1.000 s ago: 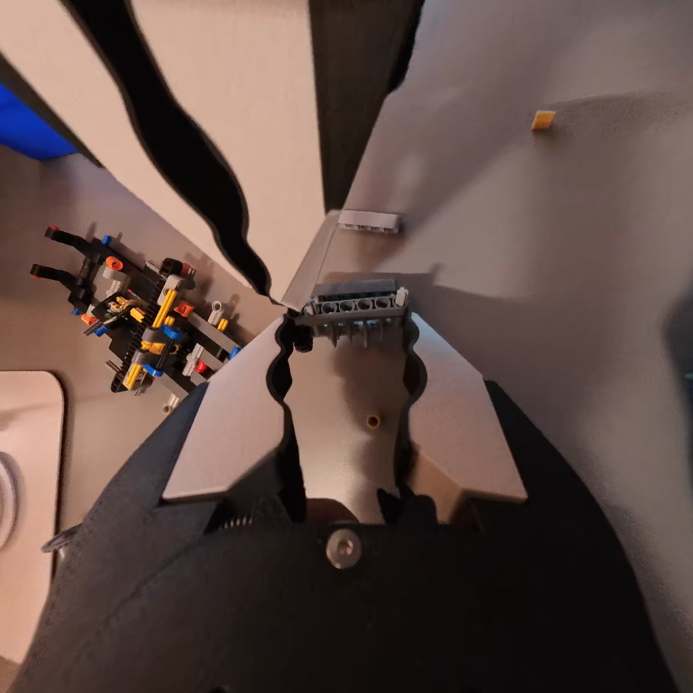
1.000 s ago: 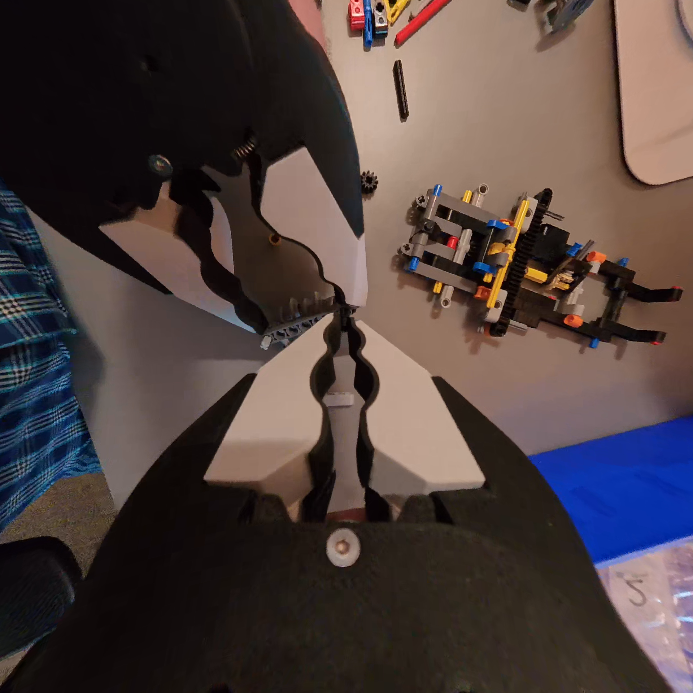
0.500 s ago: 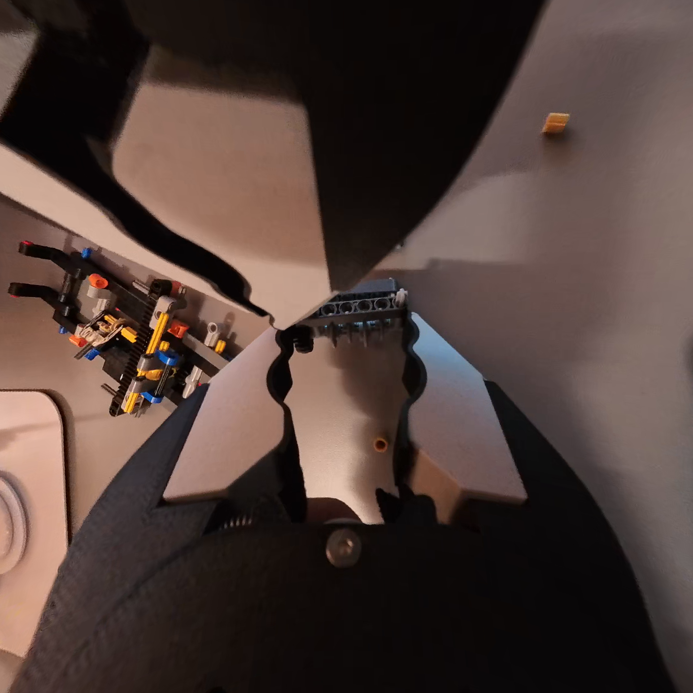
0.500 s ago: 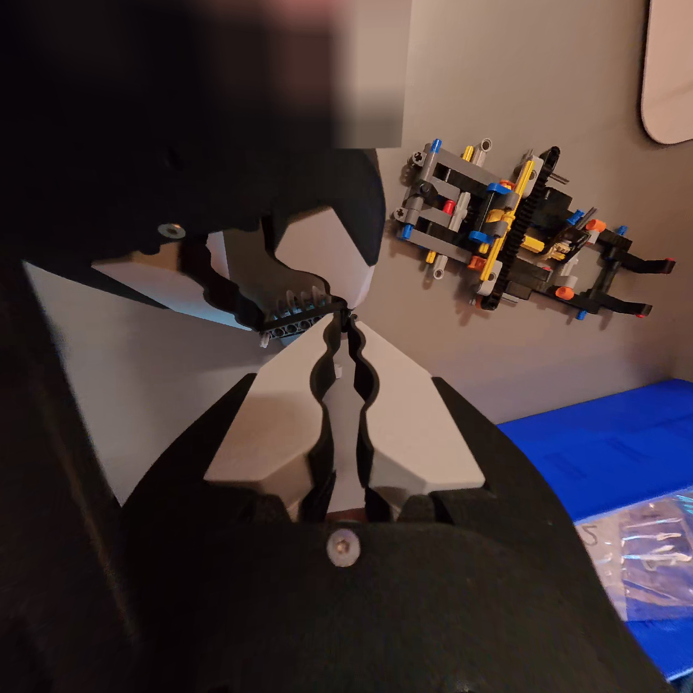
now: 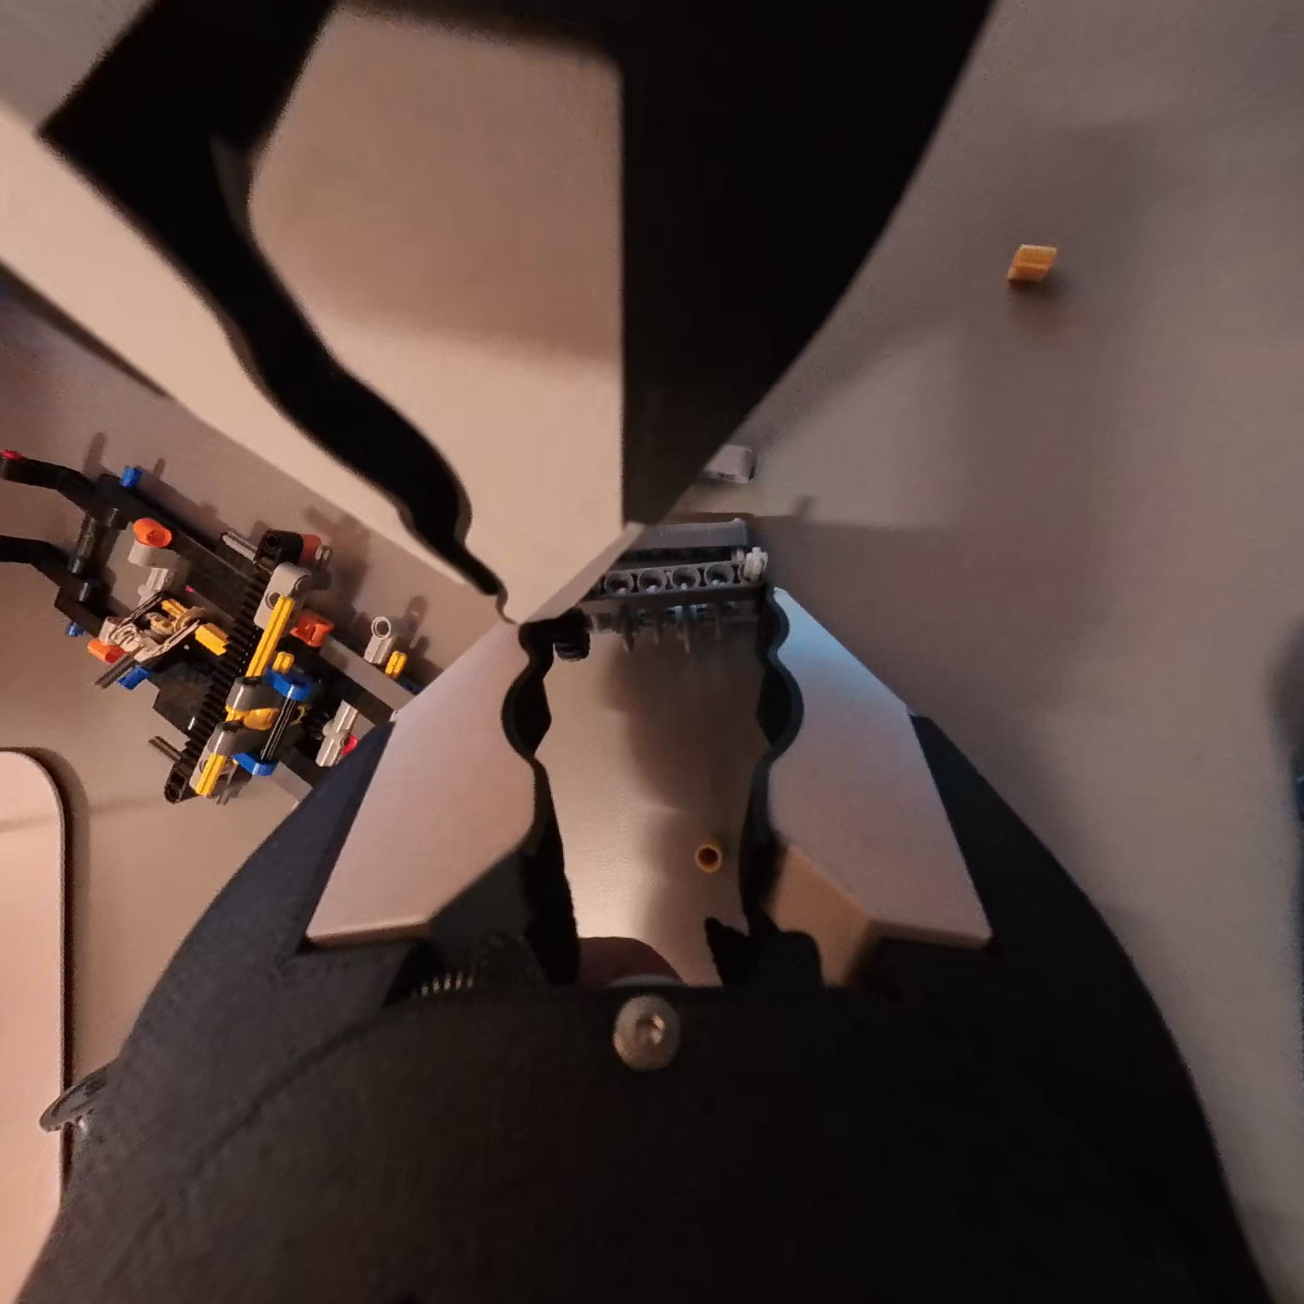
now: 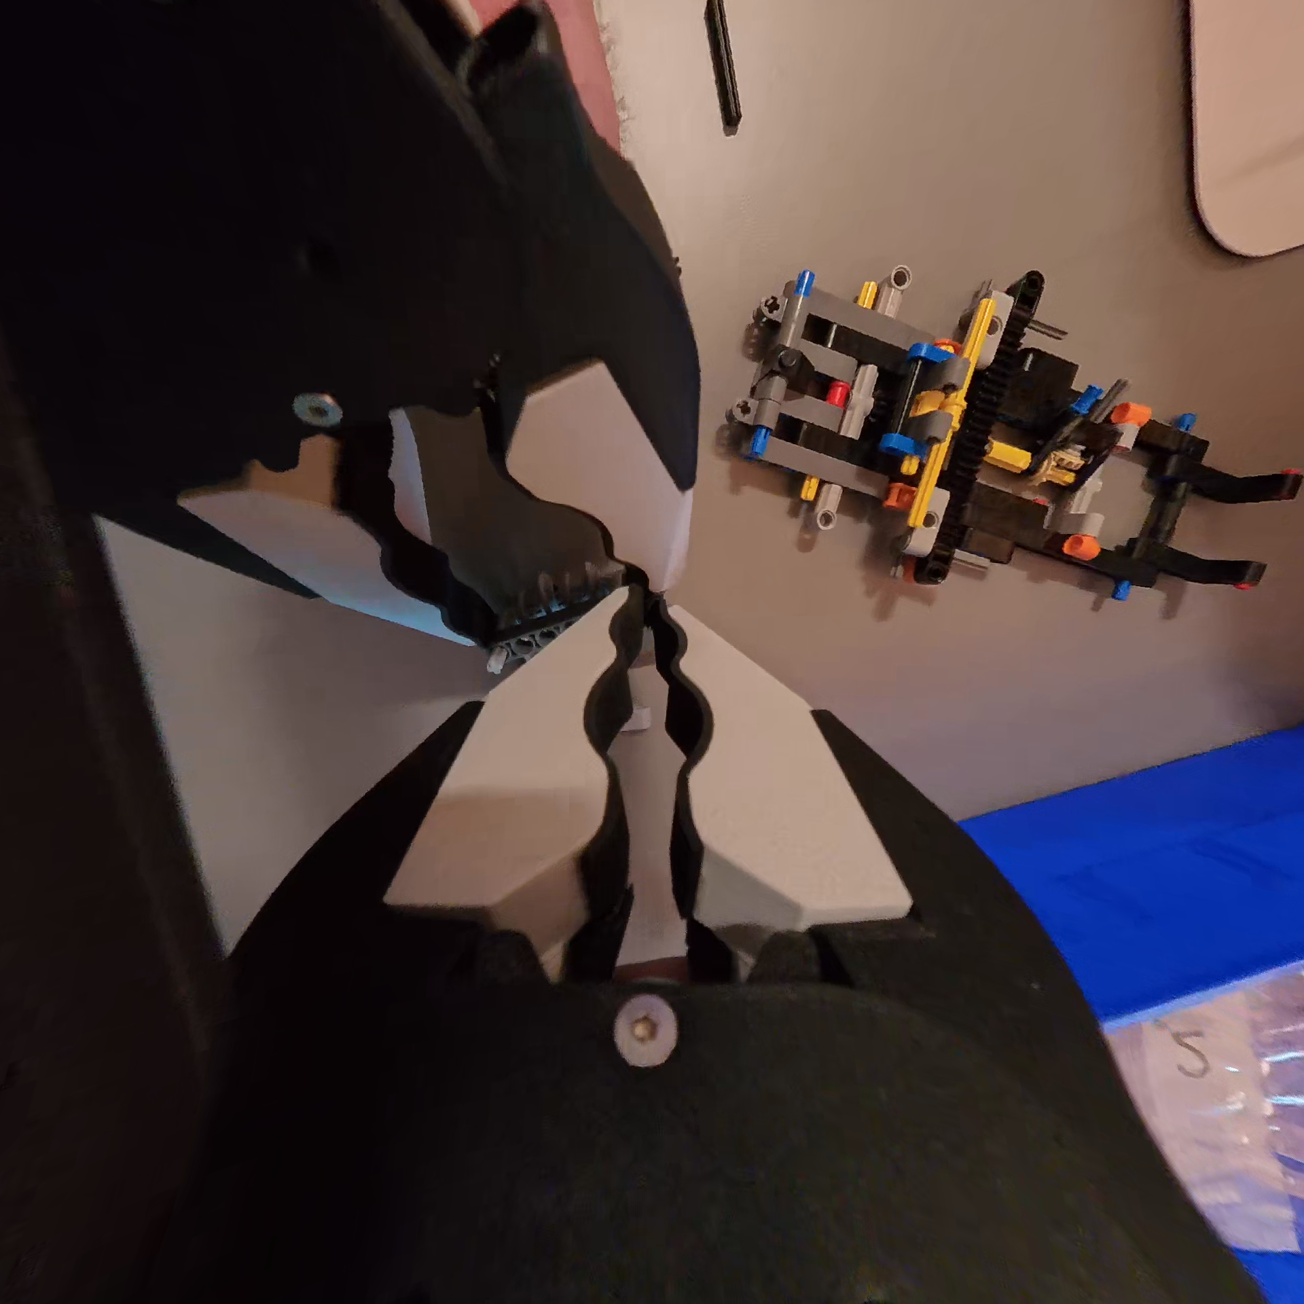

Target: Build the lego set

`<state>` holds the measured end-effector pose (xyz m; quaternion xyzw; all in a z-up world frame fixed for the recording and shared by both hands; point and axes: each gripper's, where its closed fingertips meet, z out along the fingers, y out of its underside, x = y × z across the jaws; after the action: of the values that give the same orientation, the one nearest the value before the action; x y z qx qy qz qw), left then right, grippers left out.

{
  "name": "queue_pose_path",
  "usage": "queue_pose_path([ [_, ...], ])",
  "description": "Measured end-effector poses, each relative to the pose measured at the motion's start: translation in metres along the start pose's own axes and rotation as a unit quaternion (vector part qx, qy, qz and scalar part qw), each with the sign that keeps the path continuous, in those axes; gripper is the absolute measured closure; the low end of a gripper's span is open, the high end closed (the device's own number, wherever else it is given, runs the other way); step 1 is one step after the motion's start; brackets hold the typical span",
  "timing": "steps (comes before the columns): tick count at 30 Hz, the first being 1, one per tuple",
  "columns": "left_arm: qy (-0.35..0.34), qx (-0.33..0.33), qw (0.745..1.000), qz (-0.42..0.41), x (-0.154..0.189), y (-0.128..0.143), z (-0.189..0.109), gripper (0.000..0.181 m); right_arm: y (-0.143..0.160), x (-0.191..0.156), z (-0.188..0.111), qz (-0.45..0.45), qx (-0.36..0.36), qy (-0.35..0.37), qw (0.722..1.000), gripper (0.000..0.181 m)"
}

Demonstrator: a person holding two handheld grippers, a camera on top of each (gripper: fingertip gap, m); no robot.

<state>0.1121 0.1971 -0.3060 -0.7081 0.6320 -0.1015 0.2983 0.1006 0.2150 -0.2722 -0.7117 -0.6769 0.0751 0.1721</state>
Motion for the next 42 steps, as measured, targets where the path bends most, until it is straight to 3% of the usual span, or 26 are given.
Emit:
queue_pose_path([
  [1,0.001,0.002,1.0,0.0,0.001,-0.001,0.0,0.125,0.001,-0.001,-0.001,0.003,0.007,-0.001,1.0,0.181],
  [17,-0.014,0.015,1.0,0.019,0.01,-0.008,-0.003,0.125,0.007,-0.011,-0.01,0.032,0.111,0.015,0.993,0.181],
  [42,-0.021,0.005,0.999,0.024,0.012,-0.007,0.0,0.126,0.005,-0.011,-0.004,0.013,0.051,-0.001,0.999,0.181],
])
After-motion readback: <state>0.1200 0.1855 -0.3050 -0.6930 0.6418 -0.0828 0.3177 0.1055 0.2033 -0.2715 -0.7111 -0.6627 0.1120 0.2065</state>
